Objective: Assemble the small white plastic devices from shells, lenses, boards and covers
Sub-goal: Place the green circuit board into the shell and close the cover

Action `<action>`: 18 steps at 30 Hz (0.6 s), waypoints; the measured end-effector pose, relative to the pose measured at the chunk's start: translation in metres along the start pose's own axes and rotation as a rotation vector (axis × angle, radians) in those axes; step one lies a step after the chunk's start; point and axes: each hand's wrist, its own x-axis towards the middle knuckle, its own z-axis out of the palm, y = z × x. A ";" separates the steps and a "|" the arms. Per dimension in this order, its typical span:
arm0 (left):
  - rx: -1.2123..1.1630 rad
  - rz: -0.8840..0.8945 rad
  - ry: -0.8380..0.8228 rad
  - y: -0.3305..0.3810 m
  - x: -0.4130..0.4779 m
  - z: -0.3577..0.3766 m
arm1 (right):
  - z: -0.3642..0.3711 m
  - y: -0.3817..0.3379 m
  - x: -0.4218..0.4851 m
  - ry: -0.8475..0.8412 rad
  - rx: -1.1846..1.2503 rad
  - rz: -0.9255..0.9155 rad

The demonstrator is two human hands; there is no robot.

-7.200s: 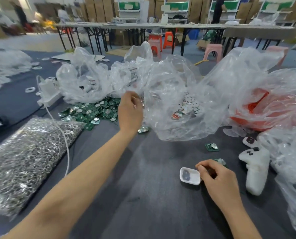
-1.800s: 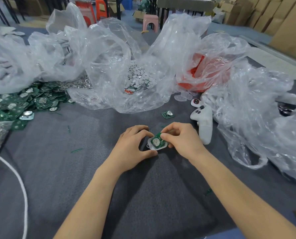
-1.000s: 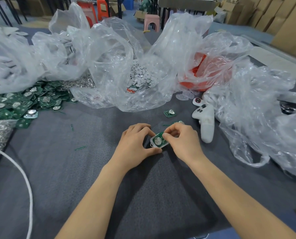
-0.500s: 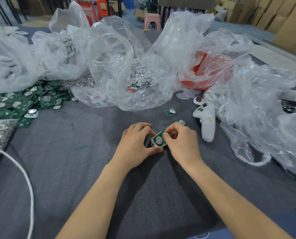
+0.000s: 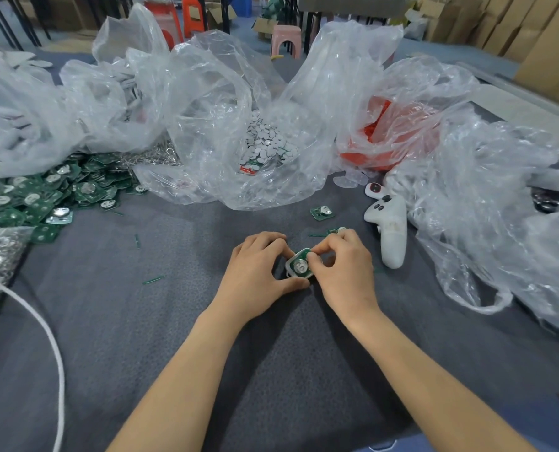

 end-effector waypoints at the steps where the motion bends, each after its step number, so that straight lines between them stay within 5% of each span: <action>1: -0.001 -0.001 0.001 0.000 0.000 0.000 | 0.000 -0.001 0.001 -0.005 0.009 0.003; 18: -0.002 0.000 -0.011 0.002 0.001 -0.001 | 0.002 0.000 -0.004 0.040 0.001 -0.014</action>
